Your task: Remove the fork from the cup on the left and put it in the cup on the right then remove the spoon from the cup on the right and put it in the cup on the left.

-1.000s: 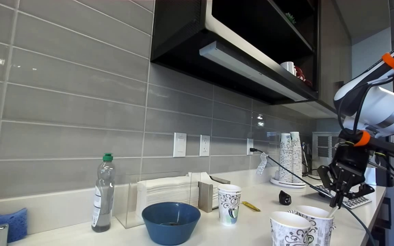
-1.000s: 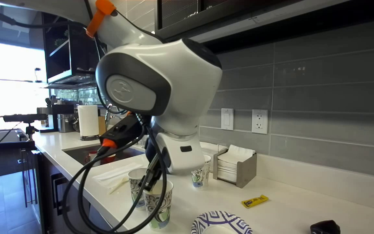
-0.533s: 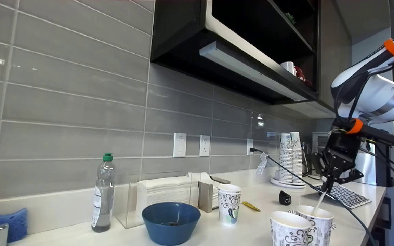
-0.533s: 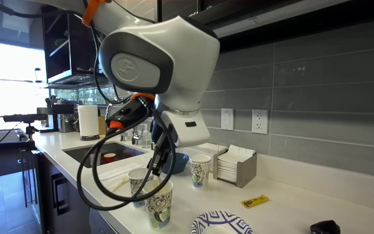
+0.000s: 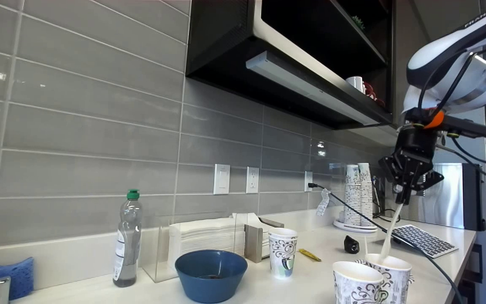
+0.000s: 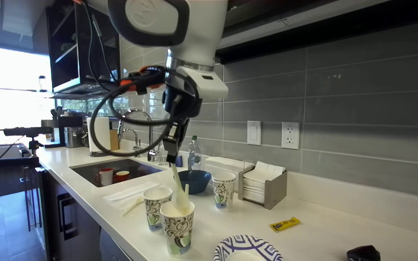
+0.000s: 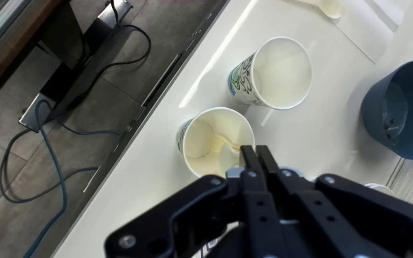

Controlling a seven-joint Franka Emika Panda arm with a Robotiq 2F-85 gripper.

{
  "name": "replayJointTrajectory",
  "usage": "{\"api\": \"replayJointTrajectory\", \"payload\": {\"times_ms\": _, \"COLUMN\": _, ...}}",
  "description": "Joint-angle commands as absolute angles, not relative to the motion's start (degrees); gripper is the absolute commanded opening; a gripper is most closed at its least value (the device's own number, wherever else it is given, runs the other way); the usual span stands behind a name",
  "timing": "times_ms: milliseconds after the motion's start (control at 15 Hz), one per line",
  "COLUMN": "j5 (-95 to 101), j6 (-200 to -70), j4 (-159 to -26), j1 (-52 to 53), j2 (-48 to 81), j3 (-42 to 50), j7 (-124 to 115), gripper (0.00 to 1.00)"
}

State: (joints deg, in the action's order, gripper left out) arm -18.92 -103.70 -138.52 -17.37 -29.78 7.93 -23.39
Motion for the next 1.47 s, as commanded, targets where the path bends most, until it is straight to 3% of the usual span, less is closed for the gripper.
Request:
{"api": "replayJointTrajectory", "payload": {"times_ms": 0, "j5": -14.4, "j6": -95.1, "j4": -132.7, "j1": -17.0, "j2": -32.6, "j3": 5.2, "j7": -28.2, "gripper": 0.01}}
{"api": "replayJointTrajectory", "payload": {"times_ms": 400, "j5": -16.1, "j6": -86.2, "j4": -123.6, "j1": -12.4, "j2": -29.8, "j3": 3.1, "j7": -24.1, "gripper": 0.01}}
{"api": "replayJointTrajectory", "payload": {"times_ms": 1400, "j5": -19.8, "j6": -91.2, "j4": -120.9, "j1": -5.0, "j2": -11.7, "j3": 4.3, "j7": -2.6, "gripper": 0.01}}
